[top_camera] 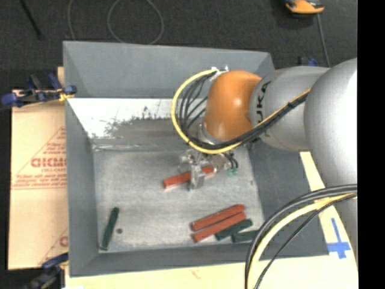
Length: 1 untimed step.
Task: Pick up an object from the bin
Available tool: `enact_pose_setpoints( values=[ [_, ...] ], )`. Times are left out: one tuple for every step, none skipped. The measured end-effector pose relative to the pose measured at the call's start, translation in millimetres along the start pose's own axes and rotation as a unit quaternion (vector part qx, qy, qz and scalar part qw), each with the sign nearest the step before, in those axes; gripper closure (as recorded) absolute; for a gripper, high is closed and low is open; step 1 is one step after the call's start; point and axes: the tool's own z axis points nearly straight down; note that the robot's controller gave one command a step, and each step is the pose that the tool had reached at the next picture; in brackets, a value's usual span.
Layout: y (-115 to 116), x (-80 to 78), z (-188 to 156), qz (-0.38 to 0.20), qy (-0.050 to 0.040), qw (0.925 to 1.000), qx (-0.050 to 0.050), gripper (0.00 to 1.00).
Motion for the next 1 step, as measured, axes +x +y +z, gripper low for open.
enact_pose_setpoints(
  values=[
    [13.0,17.3,-177.8,0.019,-0.0039,0.9998,0.001,1.00]
  ],
)
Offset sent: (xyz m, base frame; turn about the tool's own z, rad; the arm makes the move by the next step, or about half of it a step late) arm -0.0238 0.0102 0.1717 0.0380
